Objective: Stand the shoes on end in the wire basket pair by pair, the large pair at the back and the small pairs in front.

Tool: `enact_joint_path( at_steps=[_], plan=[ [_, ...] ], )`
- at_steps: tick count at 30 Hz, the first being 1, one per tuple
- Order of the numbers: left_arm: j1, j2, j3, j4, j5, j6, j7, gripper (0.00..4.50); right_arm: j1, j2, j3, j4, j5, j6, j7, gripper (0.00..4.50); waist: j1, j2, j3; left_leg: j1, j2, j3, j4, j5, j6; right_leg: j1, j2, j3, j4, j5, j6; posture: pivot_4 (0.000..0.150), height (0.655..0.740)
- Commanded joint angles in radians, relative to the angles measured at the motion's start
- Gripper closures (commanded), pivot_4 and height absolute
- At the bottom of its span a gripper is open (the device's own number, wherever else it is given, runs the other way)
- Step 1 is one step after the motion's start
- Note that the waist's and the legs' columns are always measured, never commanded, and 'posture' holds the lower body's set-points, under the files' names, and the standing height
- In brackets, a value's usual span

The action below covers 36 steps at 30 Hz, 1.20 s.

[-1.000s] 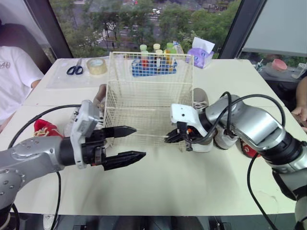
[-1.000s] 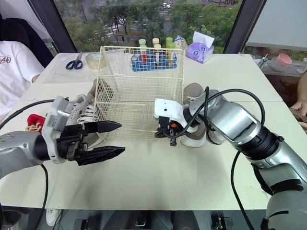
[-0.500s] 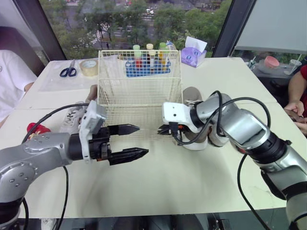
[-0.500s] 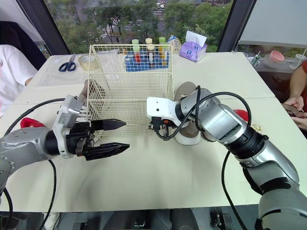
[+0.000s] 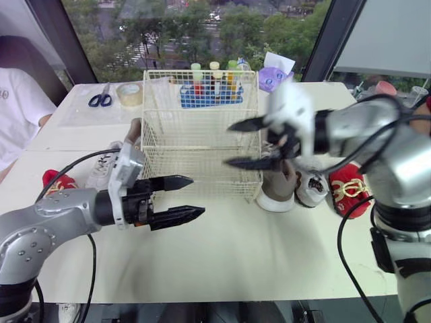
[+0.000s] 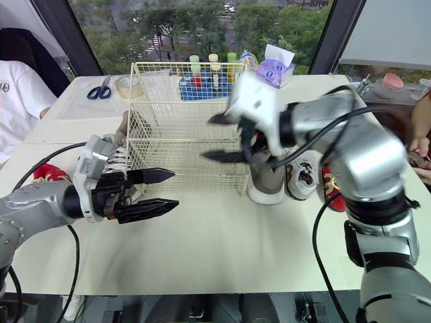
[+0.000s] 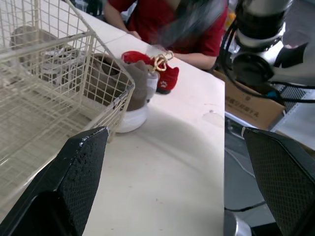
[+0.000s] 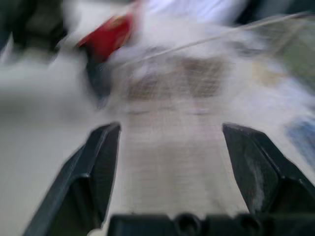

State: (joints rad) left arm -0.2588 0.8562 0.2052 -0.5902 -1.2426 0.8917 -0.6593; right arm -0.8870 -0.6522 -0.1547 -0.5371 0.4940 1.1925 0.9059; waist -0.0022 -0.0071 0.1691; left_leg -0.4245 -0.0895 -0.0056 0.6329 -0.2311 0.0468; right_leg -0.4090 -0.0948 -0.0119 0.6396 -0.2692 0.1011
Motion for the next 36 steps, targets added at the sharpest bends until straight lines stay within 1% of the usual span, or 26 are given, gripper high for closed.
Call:
enact_joint_path(
  at_steps=[1, 2, 3, 5, 8, 10, 13, 15, 17, 20, 23, 27, 29, 31, 36],
  plan=[
    [-0.004, 0.005, -0.011, -0.046, -0.039, 0.023, 0.039, 0.0, 0.162, 0.087, -0.197, -0.108, -0.028, 0.006, -0.204, 0.4, 0.008, -0.002, -0.002, 0.0, 0.0, 0.0, 0.0, 0.0, 0.0, 0.001, 0.0, 0.0, 0.0, 0.0, 0.0, 0.15, 0.7358],
    [0.003, -0.004, -0.011, -0.058, -0.067, 0.029, 0.06, 0.0, 0.223, 0.135, -0.225, -0.135, -0.041, -0.004, -0.265, 0.05, 0.009, -0.002, -0.002, 0.0, 0.0, 0.0, -0.001, 0.0, 0.0, 0.001, 0.0, 0.0, 0.0, 0.0, 0.0, 0.15, 0.7358],
    [0.008, -0.014, -0.012, -0.064, -0.082, 0.03, 0.082, 0.0, 0.271, 0.18, -0.244, -0.155, -0.048, -0.01, -0.32, 0.02, 0.008, -0.002, -0.002, 0.0, 0.0, 0.0, -0.001, 0.0, 0.0, 0.0, 0.0, 0.001, 0.0, 0.0, 0.0, 0.15, 0.7358],
    [0.024, -0.02, -0.03, -0.078, -0.079, 0.037, 0.098, 0.0, 0.384, 0.259, -0.228, -0.188, -0.108, -0.098, -0.434, 0.02, 0.008, -0.002, -0.001, 0.0, 0.0, 0.001, -0.002, 0.001, -0.001, -0.001, 0.0, 0.001, 0.001, 0.0, 0.0, 0.15, 0.7358],
    [0.029, -0.016, -0.085, -0.08, -0.011, 0.04, 0.08, 0.0, 0.604, 0.38, -0.136, -0.204, -0.215, -0.275, -0.57, 0.02, 0.012, -0.001, -0.002, 0.0, 0.0, 0.001, -0.003, 0.003, -0.005, -0.003, 0.001, 0.002, 0.006, 0.0, 0.0, 0.15, 0.7358],
    [0.023, -0.017, -0.1, -0.065, 0.021, 0.03, 0.067, 0.0, 0.673, 0.436, -0.092, -0.209, -0.234, -0.331, -0.62, 0.02, 0.012, -0.001, -0.001, 0.0, 0.0, 0.001, -0.003, 0.005, -0.008, -0.004, 0.001, 0.002, 0.007, 0.0, 0.0, 0.15, 0.7358],
    [0.017, -0.027, -0.105, -0.044, 0.05, 0.018, 0.059, 0.0, 0.72, 0.463, -0.03, -0.194, -0.252, -0.382, -0.651, 0.02, 0.006, 0.0, -0.001, 0.001, 0.0, 0.001, -0.003, 0.005, -0.006, -0.004, 0.003, 0.004, 0.008, -0.001, -0.006, 0.15, 0.7358],
    [0.015, -0.034, -0.109, -0.039, 0.063, 0.015, 0.052, 0.0, 0.727, 0.467, -0.006, -0.174, -0.265, -0.396, -0.675, 0.02, 0.006, 0.0, -0.001, 0.004, 0.0, 0.001, -0.002, 0.006, -0.006, -0.003, 0.003, 0.004, 0.008, 0.0, -0.007, 0.15, 0.7358],
    [0.013, -0.043, -0.115, -0.039, 0.078, 0.014, 0.048, 0.0, 0.734, 0.468, -0.001, -0.132, -0.288, -0.428, -0.705, 0.02, 0.007, 0.0, -0.001, 0.008, 0.001, 0.0, -0.003, 0.006, -0.006, -0.001, 0.003, 0.004, 0.007, -0.001, -0.007, 0.15, 0.7358],
    [0.008, -0.058, -0.122, -0.036, 0.098, 0.012, 0.046, 0.0, 0.751, 0.46, 0.011, -0.051, -0.308, -0.508, -0.709, 0.02, 0.013, 0.0, -0.001, 0.01, 0.001, 0.0, -0.003, 0.006, -0.006, 0.0, 0.003, 0.004, 0.006, -0.001, -0.007, 0.15, 0.7358],
    [0.01, -0.06, -0.135, -0.038, 0.142, 0.007, 0.032, 0.0, 0.749, 0.484, 0.033, 0.031, -0.314, -0.531, -0.73, 0.02, 0.012, 0.0, 0.0, 0.01, 0.001, 0.0, -0.003, 0.006, -0.005, 0.0, 0.003, 0.004, 0.006, -0.001, -0.007, 0.15, 0.7358],
    [0.008, -0.066, -0.131, -0.034, 0.155, 0.005, 0.021, 0.0, 0.769, 0.484, 0.068, 0.085, -0.349, -0.519, -0.766, 0.02, 0.011, 0.0, -0.001, 0.01, 0.001, 0.0, -0.004, 0.006, -0.006, 0.0, 0.004, 0.004, 0.007, -0.001, -0.007, 0.15, 0.7358],
    [0.005, -0.069, -0.132, -0.031, 0.166, 0.002, 0.015, 0.0, 0.774, 0.495, 0.078, 0.101, -0.35, -0.524, -0.778, 0.5, 0.011, 0.0, -0.001, 0.01, 0.001, 0.0, -0.004, 0.006, -0.006, 0.0, 0.004, 0.004, 0.006, -0.001, -0.007, 0.15, 0.7358],
    [0.003, -0.072, -0.131, -0.029, 0.172, -0.001, 0.011, 0.0, 0.778, 0.508, 0.089, 0.1, -0.35, -0.532, -0.791, 1.14, 0.011, -0.001, -0.001, 0.011, 0.001, 0.0, -0.004, 0.006, -0.006, 0.002, 0.004, 0.004, 0.006, -0.001, -0.007, 0.15, 0.7358],
    [-0.019, -0.075, -0.123, -0.011, 0.181, -0.004, -0.008, 0.0, 0.818, 0.512, 0.115, 0.093, -0.371, -0.506, -0.819, 3.32, 0.012, -0.004, -0.003, 0.013, 0.002, 0.0, -0.004, 0.005, -0.005, 0.003, 0.004, 0.004, 0.006, -0.001, -0.007, 0.15, 0.7358]
  ],
)
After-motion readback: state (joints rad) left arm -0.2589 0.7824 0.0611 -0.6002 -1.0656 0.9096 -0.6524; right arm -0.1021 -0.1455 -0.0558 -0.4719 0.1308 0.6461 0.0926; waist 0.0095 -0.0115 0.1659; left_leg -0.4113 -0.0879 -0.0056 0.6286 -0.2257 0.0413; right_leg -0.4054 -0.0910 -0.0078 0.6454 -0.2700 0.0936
